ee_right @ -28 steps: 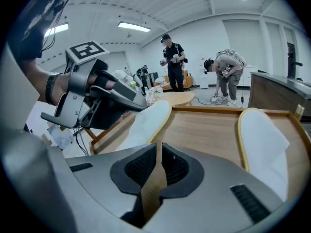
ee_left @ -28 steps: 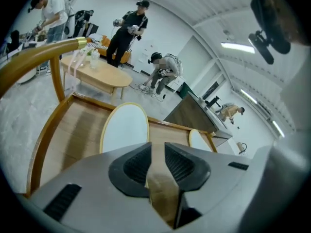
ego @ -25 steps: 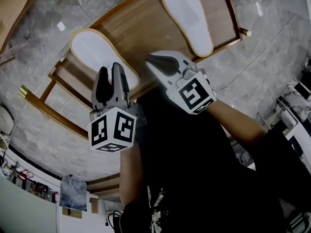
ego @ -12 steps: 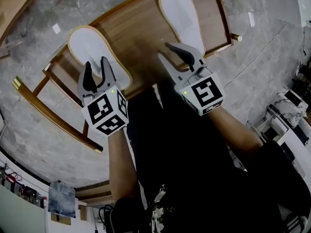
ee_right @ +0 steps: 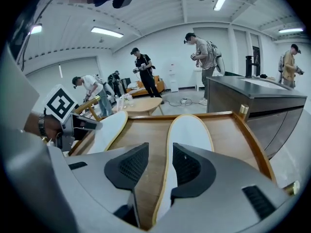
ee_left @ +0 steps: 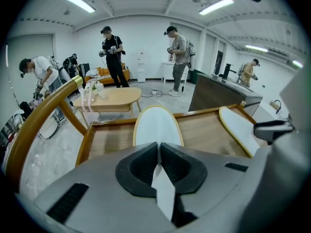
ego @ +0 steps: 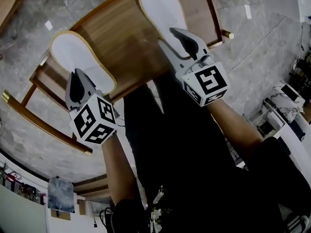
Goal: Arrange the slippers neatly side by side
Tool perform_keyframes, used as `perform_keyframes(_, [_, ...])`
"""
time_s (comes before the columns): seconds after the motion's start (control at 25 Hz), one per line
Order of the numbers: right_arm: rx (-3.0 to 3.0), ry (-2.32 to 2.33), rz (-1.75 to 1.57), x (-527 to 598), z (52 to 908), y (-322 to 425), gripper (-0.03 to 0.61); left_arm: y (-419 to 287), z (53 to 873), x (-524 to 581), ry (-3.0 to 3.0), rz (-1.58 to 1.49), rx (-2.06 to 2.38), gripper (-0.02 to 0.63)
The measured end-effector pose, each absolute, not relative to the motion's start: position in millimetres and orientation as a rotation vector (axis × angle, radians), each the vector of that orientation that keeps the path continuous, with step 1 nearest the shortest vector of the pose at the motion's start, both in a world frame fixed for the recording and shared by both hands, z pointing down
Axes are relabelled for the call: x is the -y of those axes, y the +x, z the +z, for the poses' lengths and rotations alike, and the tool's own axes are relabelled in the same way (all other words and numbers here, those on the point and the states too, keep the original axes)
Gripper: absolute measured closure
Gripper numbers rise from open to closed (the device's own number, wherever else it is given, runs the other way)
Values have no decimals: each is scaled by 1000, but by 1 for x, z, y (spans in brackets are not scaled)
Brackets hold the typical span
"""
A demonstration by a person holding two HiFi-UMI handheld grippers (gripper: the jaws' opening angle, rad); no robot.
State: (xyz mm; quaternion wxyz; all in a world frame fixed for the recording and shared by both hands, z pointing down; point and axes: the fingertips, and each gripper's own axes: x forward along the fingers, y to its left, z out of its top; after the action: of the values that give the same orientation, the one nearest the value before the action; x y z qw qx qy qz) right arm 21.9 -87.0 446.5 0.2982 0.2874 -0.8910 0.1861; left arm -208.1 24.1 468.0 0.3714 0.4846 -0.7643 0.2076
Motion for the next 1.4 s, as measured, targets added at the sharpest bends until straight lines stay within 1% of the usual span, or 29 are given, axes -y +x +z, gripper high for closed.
perform_keyframes(0.4, [2370, 743, 441, 96, 440, 28, 448, -192, 444, -29, 1213, 434, 1977, 595])
perform_keyframes(0.6, [2371, 782, 388, 119, 444, 41, 446, -171, 451, -20, 1249, 443, 1925, 595])
perform_keyframes(0.84, [2339, 779, 412, 128, 458, 46, 443, -150, 452, -5, 1286, 412, 1877, 595])
perform_keyframes(1.4, [2340, 768, 445, 133, 466, 41, 443, -124, 466, 8, 1374, 452, 1760, 595])
